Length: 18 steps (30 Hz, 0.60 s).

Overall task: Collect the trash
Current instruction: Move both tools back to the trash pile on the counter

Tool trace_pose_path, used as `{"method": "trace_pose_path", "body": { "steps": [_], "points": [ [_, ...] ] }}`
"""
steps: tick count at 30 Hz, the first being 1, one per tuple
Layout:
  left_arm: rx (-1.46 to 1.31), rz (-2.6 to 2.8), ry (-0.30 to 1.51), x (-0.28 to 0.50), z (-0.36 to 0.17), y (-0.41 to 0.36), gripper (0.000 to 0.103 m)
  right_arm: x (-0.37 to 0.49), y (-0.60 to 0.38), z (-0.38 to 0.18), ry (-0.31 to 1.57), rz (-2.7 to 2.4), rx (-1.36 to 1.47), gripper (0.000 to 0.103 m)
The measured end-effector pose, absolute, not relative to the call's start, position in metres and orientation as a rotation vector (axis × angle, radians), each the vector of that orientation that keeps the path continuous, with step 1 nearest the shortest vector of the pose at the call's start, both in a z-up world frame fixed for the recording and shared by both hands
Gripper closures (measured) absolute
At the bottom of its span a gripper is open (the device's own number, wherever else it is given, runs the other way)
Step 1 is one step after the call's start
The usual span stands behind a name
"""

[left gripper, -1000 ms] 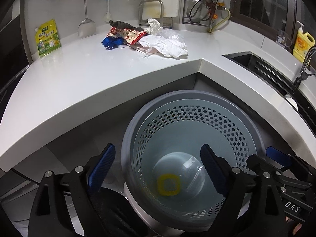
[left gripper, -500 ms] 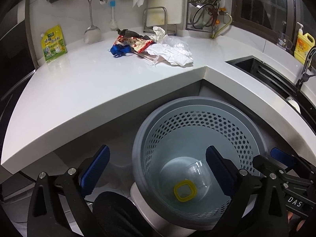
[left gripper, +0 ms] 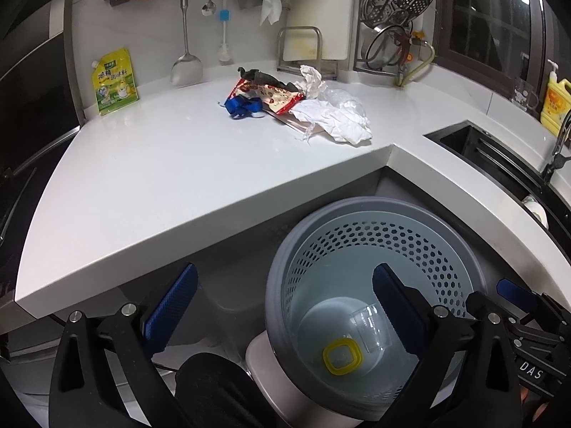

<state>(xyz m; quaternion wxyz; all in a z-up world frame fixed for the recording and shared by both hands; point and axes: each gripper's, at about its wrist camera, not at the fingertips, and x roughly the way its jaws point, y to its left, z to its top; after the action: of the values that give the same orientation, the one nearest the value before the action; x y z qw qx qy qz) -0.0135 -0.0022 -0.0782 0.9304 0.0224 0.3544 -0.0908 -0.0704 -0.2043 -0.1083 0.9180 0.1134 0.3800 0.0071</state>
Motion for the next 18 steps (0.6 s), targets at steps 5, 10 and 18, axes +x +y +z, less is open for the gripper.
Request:
{"method": "trace_pose_path", "body": {
  "steps": [5,10,18],
  "points": [
    [0.030,-0.174,0.713,-0.004,-0.071,0.002,0.006,-0.058,-0.204,-0.104,0.781,0.020,0.234,0.030],
    [0.019,-0.153,0.687,0.010,-0.063,0.007,0.006,-0.040,-0.203,-0.093,0.752,0.026,0.213,0.030],
    [-0.013,-0.087,0.677,0.044,-0.055,0.026,0.006,0.000,-0.195,-0.081,0.725,0.050,0.202,0.030]
  ]
}}
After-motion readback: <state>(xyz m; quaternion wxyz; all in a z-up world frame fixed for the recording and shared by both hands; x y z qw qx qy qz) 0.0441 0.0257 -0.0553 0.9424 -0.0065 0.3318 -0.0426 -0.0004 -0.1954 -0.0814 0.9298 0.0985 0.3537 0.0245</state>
